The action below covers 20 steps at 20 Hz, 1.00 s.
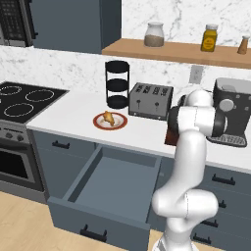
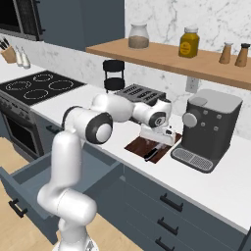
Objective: Pick up the knife from the drawer and place it on the cutting board. Then place the meat from the plate to the cutting board.
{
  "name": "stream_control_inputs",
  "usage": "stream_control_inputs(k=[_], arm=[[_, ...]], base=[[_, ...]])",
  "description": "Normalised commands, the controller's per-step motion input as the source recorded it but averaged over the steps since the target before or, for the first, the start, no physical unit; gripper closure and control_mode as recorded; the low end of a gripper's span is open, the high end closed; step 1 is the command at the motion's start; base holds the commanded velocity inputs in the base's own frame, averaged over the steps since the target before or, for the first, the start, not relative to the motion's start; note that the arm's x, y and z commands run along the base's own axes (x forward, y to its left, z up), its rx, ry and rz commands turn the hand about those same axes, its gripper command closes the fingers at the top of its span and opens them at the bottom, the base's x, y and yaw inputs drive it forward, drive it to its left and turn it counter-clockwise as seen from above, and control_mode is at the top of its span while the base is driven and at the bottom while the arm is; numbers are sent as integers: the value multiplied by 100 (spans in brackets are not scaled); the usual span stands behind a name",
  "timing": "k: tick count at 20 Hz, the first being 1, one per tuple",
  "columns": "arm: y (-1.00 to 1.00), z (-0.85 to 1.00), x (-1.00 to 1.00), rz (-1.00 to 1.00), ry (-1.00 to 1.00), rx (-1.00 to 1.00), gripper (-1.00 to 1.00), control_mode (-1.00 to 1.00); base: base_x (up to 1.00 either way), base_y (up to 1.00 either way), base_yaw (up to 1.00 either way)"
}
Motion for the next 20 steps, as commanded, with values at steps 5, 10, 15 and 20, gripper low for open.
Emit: stream_control_inputs(k=[5,10,15,20], arm=[[15,92,-24,3,0,-8,-100,-100],[57,46,-68,11,-5,-3,-100,-100],[68,72,-97,9,-5,-12,-100,-100],[98,44,-100,9,-4,-6,-100,-100]], base=[[0,0,0],[0,0,0],[0,0,0],[0,0,0]])
